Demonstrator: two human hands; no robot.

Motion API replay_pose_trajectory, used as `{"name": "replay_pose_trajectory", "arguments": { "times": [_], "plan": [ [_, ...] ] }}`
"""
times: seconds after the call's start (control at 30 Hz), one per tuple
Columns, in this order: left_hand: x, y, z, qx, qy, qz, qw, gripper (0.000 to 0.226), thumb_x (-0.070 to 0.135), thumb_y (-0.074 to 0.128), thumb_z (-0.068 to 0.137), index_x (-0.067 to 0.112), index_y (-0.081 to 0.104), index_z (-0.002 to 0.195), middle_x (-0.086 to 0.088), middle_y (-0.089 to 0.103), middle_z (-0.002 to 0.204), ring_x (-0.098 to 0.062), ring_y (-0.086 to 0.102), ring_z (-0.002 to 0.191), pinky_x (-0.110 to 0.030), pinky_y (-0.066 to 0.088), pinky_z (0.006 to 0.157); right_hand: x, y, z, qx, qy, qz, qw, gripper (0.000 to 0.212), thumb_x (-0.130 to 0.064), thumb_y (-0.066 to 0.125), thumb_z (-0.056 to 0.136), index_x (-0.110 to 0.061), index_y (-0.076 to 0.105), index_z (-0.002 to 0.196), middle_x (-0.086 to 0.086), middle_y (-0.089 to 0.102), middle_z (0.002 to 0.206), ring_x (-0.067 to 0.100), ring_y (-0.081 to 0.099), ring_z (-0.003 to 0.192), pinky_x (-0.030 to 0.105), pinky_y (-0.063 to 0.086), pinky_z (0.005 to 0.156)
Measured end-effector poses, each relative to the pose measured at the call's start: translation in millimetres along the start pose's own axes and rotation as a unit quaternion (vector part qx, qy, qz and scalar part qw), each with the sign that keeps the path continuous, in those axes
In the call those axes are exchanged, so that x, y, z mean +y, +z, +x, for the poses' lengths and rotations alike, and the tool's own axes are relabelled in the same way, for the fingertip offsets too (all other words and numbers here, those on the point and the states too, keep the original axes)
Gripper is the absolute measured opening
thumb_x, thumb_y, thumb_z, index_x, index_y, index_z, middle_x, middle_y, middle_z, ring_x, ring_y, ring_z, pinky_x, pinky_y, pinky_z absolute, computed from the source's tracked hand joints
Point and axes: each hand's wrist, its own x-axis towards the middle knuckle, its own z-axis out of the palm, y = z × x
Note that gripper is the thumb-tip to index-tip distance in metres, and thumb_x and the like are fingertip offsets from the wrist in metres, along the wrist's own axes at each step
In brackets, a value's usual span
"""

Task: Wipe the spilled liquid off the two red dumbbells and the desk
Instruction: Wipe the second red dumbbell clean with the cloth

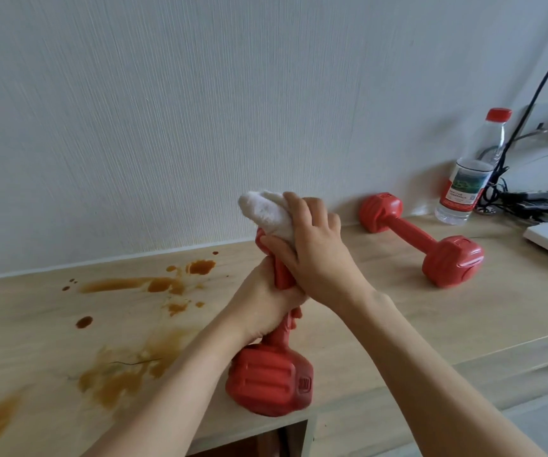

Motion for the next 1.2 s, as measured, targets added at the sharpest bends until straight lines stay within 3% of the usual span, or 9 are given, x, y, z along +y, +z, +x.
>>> {"name": "replay_pose_trajectory", "arguments": {
  "times": [0.07, 0.2, 0.33, 0.57, 0.77, 0.87, 0.97, 1.03, 1.2],
  "plan": [
    [-1, 1, 2, -0.007, 0.008, 0.011, 1.0, 0.019, -0.005, 0.053, 0.08, 0.014, 0.048, 0.08, -0.006, 0.053, 0.052, -0.011, 0.05, 0.039, -0.024, 0.044, 0.042, 2, 0, 1, 0.015, -0.017, -0.01, 1.0, 0.065, -0.05, 0.052, 0.086, -0.019, 0.033, 0.14, 0.005, 0.039, 0.131, 0.031, 0.038, 0.113, 0.041, 0.035, 0.097],
    [-2, -1, 3, -0.038, -0.001, -0.002, 0.999, 0.022, -0.007, 0.054, 0.079, 0.011, 0.047, 0.088, -0.005, 0.052, 0.054, -0.011, 0.052, 0.043, -0.025, 0.044, 0.044, 35, 5, -10, 0.032, -0.017, 0.252, 0.967, 0.064, -0.059, 0.057, 0.079, -0.031, 0.036, 0.132, -0.001, 0.045, 0.131, 0.015, 0.044, 0.123, 0.038, 0.038, 0.104],
    [-2, 0, 0, -0.081, -0.01, -0.038, 0.996, 0.023, 0.003, 0.057, 0.071, 0.007, 0.043, 0.088, -0.006, 0.051, 0.056, -0.013, 0.052, 0.044, -0.025, 0.044, 0.044, 44, 2, -19, 0.021, 0.032, 0.366, 0.93, 0.071, -0.06, 0.068, 0.069, -0.032, 0.036, 0.126, -0.009, 0.05, 0.127, 0.002, 0.05, 0.119, 0.018, 0.039, 0.097],
    [8, -5, 1, -0.095, -0.039, -0.036, 0.994, 0.022, 0.005, 0.065, 0.081, 0.008, 0.052, 0.098, -0.005, 0.061, 0.072, -0.012, 0.062, 0.058, -0.026, 0.053, 0.058, 26, -9, -14, 0.098, 0.062, 0.309, 0.944, 0.058, -0.051, 0.076, 0.059, -0.026, 0.055, 0.106, 0.002, 0.063, 0.105, 0.016, 0.063, 0.098, 0.042, 0.053, 0.084],
    [9, -3, -3, 0.022, -0.031, 0.24, 0.97, 0.021, 0.024, 0.055, 0.088, 0.012, 0.049, 0.104, -0.002, 0.066, 0.09, -0.016, 0.068, 0.077, -0.035, 0.055, 0.075, 8, -4, -12, 0.13, 0.095, 0.207, 0.965, 0.058, -0.043, 0.083, 0.06, -0.024, 0.056, 0.108, -0.004, 0.053, 0.107, 0.003, 0.054, 0.094, 0.013, 0.043, 0.08],
    [0, -5, -3, 0.072, 0.02, 0.321, 0.944, 0.033, 0.027, 0.063, 0.081, 0.01, 0.046, 0.104, 0.001, 0.06, 0.079, -0.014, 0.06, 0.07, -0.031, 0.049, 0.064, -3, 1, -10, 0.126, 0.075, 0.139, 0.979, 0.063, -0.046, 0.08, 0.064, -0.02, 0.054, 0.114, -0.005, 0.048, 0.113, 0.008, 0.053, 0.094, 0.022, 0.046, 0.081],
    [-2, -13, -2, 0.041, 0.024, 0.275, 0.96, 0.036, 0.021, 0.069, 0.077, 0.013, 0.046, 0.103, 0.002, 0.06, 0.073, -0.012, 0.06, 0.06, -0.024, 0.045, 0.054, -5, 6, -8, 0.129, 0.02, 0.055, 0.99, 0.068, -0.057, 0.069, 0.071, -0.011, 0.05, 0.118, 0.004, 0.048, 0.115, 0.025, 0.058, 0.095, 0.037, 0.051, 0.077],
    [0, -19, -3, 0.022, 0.025, 0.23, 0.973, 0.034, 0.013, 0.068, 0.076, 0.014, 0.047, 0.104, -0.001, 0.061, 0.075, -0.011, 0.062, 0.059, -0.026, 0.05, 0.055, 1, 10, -7, 0.132, -0.026, 0.069, 0.988, 0.07, -0.058, 0.061, 0.076, -0.006, 0.048, 0.121, 0.007, 0.047, 0.113, 0.027, 0.058, 0.096, 0.037, 0.051, 0.08],
    [1, -26, -14, -0.038, -0.007, 0.109, 0.993, 0.03, 0.007, 0.065, 0.079, 0.021, 0.047, 0.098, -0.001, 0.056, 0.071, -0.009, 0.059, 0.057, -0.021, 0.048, 0.054, 19, 20, -14, 0.112, -0.063, 0.218, 0.967, 0.073, -0.057, 0.059, 0.078, -0.002, 0.044, 0.123, 0.006, 0.042, 0.114, -0.012, 0.043, 0.107, 0.008, 0.038, 0.09]
  ]
}}
